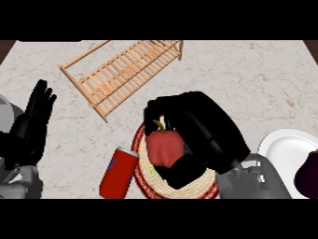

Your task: Pick the bell pepper from the placemat and place it in the tiered shelf

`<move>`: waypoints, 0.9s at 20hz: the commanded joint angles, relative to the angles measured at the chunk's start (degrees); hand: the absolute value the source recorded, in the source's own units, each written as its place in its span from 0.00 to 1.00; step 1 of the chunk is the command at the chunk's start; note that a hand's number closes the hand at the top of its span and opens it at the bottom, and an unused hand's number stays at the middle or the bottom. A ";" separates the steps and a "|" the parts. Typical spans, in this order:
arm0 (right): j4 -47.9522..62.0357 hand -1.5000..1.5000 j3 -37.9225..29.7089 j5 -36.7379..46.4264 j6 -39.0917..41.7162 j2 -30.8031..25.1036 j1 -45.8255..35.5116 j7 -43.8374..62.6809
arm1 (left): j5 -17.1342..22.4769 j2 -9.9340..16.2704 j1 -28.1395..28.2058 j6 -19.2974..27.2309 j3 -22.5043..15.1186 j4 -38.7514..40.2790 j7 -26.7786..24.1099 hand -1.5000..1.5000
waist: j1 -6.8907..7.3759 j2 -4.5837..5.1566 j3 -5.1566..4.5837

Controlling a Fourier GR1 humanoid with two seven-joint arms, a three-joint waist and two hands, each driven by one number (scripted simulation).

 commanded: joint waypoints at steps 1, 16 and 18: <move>-0.23 1.00 -4.51 0.27 -0.94 0.10 -8.03 6.20 | -0.14 0.58 -0.43 0.36 0.12 -3.76 4.14 0.50 | 0.38 0.04 0.02; 33.86 1.00 -15.56 1.70 -14.58 0.10 -25.89 -7.02 | -2.57 -1.97 1.26 0.38 -2.04 -4.78 2.80 0.50 | 1.45 0.48 0.01; 34.31 1.00 -17.08 1.21 -14.93 -0.05 -25.45 -9.17 | -1.75 -2.15 -0.06 0.21 -0.30 -0.47 0.43 0.50 | 0.64 0.36 0.01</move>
